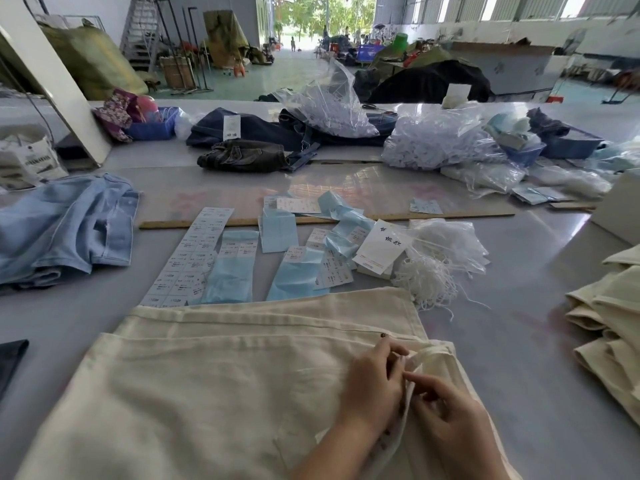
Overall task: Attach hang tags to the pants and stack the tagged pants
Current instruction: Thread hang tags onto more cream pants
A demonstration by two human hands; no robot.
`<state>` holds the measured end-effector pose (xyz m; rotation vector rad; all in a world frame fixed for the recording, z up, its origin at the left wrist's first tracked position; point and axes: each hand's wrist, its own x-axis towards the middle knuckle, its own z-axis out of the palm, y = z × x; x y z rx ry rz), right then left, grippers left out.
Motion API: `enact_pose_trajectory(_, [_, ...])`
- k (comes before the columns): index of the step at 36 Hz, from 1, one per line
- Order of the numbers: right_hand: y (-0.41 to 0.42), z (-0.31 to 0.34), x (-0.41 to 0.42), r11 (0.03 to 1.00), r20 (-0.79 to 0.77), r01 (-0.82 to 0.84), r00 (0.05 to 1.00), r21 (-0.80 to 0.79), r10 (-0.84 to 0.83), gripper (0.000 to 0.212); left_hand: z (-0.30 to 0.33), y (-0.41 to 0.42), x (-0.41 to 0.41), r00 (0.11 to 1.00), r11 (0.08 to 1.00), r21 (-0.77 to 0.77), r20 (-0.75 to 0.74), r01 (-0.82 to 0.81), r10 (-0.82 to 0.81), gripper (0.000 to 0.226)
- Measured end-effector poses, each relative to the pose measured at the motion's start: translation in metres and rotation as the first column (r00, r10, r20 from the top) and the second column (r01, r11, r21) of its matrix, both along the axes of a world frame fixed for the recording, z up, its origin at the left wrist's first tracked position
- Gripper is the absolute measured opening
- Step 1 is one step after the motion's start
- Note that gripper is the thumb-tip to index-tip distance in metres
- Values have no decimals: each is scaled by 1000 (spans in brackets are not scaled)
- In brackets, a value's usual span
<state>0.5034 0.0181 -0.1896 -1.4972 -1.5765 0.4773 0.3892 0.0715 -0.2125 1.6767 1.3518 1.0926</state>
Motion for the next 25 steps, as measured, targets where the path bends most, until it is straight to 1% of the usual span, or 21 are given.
enact_pose_trajectory(4, [5, -5, -6, 997, -11, 28, 1000, 72, -27, 44, -2, 0, -1, 1000, 1000, 2, 23, 12, -12, 12])
enact_pose_trajectory(6, [7, -7, -10, 997, -35, 20, 999, 78, -18, 43, -2, 0, -2, 999, 1000, -1, 46, 1, -1, 14])
enact_pose_trajectory(10, [7, -12, -16, 995, -60, 55, 997, 79, -50, 50, -1, -2, -3, 996, 1000, 0, 86, -7, 7, 20])
enact_pose_trajectory(12, [5, -14, -18, 994, -80, 82, 994, 78, -76, 52, 0, -3, -4, 993, 1000, -12, 118, 3, -2, 26])
enact_pose_trajectory(14, [2, -15, -19, 993, -114, 98, 989, 59, -91, 48, 0, -3, -6, 991, 1000, -23, 137, 3, 0, 29])
enact_pose_trajectory(17, [2, -15, -19, 992, -135, 122, 984, 26, -117, 43, -2, -3, -6, 991, 1000, -6, 135, -12, 13, 24])
enact_pose_trajectory(19, [3, -14, -20, 991, -98, 133, 986, 3, -132, 41, -1, -3, -6, 988, 999, -9, 150, -39, 40, 24])
enact_pose_trajectory(20, [4, -14, -20, 991, -48, 133, 990, 6, -133, 39, -2, -2, -7, 983, 998, -24, 174, -51, 54, 27])
enact_pose_trajectory(22, [4, -14, -20, 990, 74, 133, 988, 38, -135, 30, -2, -1, -9, 975, 997, -46, 209, -61, 70, 30])
enact_pose_trajectory(25, [4, -20, -18, 985, 159, 145, 975, 92, -158, 25, -4, -2, -10, 966, 996, -79, 254, -33, 52, 29])
